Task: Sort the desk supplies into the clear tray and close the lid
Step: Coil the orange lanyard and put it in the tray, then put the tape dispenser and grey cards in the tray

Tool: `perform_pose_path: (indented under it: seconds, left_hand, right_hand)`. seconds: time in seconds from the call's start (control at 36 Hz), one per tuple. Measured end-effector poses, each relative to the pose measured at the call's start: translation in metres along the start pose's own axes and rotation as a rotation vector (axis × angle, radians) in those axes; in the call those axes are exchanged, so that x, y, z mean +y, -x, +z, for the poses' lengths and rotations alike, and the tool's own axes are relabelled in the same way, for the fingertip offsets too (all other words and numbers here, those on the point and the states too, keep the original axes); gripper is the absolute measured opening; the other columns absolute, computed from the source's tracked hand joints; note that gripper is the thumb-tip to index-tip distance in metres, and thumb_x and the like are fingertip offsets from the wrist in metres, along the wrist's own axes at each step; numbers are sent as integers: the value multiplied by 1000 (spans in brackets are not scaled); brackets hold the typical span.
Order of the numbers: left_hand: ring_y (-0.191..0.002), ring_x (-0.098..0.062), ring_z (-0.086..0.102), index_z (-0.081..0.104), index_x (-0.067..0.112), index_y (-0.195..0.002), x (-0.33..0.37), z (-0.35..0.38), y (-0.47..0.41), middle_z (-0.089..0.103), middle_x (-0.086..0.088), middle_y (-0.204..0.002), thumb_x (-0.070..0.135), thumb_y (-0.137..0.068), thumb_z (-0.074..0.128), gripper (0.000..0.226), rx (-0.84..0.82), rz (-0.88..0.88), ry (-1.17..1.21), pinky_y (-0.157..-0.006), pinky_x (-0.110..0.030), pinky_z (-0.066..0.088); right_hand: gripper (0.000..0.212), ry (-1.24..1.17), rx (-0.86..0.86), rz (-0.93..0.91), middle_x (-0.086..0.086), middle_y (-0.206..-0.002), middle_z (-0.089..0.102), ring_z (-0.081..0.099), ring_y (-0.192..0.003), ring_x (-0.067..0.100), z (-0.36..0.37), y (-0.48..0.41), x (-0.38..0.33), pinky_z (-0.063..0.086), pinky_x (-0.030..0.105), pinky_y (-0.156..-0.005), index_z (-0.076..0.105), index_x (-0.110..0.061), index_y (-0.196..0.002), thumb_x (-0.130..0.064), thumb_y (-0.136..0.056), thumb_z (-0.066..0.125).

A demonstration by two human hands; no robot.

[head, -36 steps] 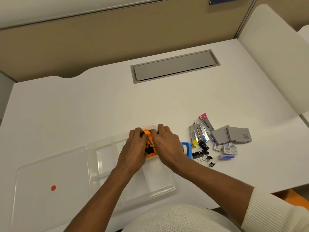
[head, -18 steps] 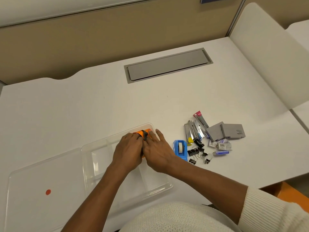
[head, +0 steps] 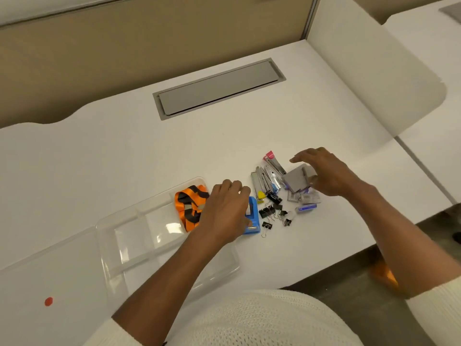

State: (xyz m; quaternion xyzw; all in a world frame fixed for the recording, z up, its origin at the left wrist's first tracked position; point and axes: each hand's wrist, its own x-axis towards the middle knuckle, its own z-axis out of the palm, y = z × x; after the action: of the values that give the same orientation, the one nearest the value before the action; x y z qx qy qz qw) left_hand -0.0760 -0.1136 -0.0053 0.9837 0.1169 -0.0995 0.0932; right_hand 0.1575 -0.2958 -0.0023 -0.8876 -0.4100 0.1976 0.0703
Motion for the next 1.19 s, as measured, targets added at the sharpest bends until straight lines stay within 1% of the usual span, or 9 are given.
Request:
perform_pose_path:
  seconds: [0.11, 0.31, 0.42, 0.56, 0.69, 0.83, 0.97, 1.08, 1.19]
  left_hand:
    - [-120, -31, 49, 48, 12, -137, 9, 13, -12, 54, -9, -132, 46, -75, 86, 80, -97, 40, -110, -102, -43, 41]
    - [-121, -32, 50, 38, 10, -145, 15, 26, -20, 52, -12, -135, 53, -68, 90, 102, -204, 73, -177, -103, -45, 41]
    - [-121, -34, 53, 34, 8, -147, 16, 30, -22, 52, -14, -136, 45, -69, 92, 104, -227, 68, -159, -103, -46, 43]
    - [-117, -32, 55, 35, 8, -147, 14, 35, -24, 53, -14, -134, 43, -69, 92, 102, -231, 63, -122, -100, -45, 45]
    - [-115, -32, 55, 36, 7, -146, 14, 38, -24, 53, -14, -132, 41, -69, 92, 101, -219, 66, -107, -99, -45, 45]
    - [-115, -31, 53, 35, 5, -145, 15, 38, -19, 52, -14, -131, 41, -67, 92, 103, -211, 70, -90, -98, -45, 45]
    - [-112, -31, 53, 39, 3, -142, 17, 42, -15, 54, -16, -129, 25, -67, 91, 95, -171, 68, -110, -95, -44, 47]
    - [-111, -30, 54, 43, 7, -139, 12, 39, -16, 56, -13, -125, 30, -63, 91, 93, -128, 77, -80, -97, -45, 45]
    - [-114, -28, 53, 42, 11, -141, 8, 27, -5, 55, -9, -129, 38, -67, 87, 91, -61, 39, 28, -102, -44, 44]
  right_hand:
    - [82, 72, -148, -102, -6, -159, 47, 39, -143, 24, -3, -8, 37, 43, 42, -109, 50, -33, -152, -7, -81, 81]
    - [91, 195, -239, -231, -9, -157, 47, 42, -135, 22, -1, -30, 53, 55, 45, -91, 39, -36, -159, -10, -83, 83]
    - [88, 190, -270, -257, -10, -152, 53, 45, -132, 21, -6, -43, 54, 55, 47, -92, 43, -32, -157, -11, -82, 85]
    - [72, 158, -318, -243, -6, -137, 60, 46, -126, 20, -11, -56, 57, 51, 43, -99, 58, -28, -145, -14, -80, 86]
    - [64, 113, -376, -192, -5, -113, 62, 49, -113, 23, -11, -69, 62, 49, 42, -95, 65, -33, -130, -17, -74, 90]
    - [41, 21, -438, -117, -8, -99, 69, 65, -96, 21, -13, -71, 71, 55, 44, -89, 68, -45, -94, -24, -70, 95]
    - [28, -153, -350, 10, -16, -84, 77, 71, -88, 12, -30, -58, 71, 58, 40, -81, 78, -42, -83, -25, -69, 96]
    - [26, -419, -195, 98, -10, -89, 79, 72, -91, 17, -48, -40, 56, 51, 33, -70, 80, -35, -92, -33, -71, 95]
    - [24, -651, -37, 134, -7, -85, 80, 72, -75, 3, -51, -21, 25, 48, 31, -66, 79, -27, -88, -39, -73, 92]
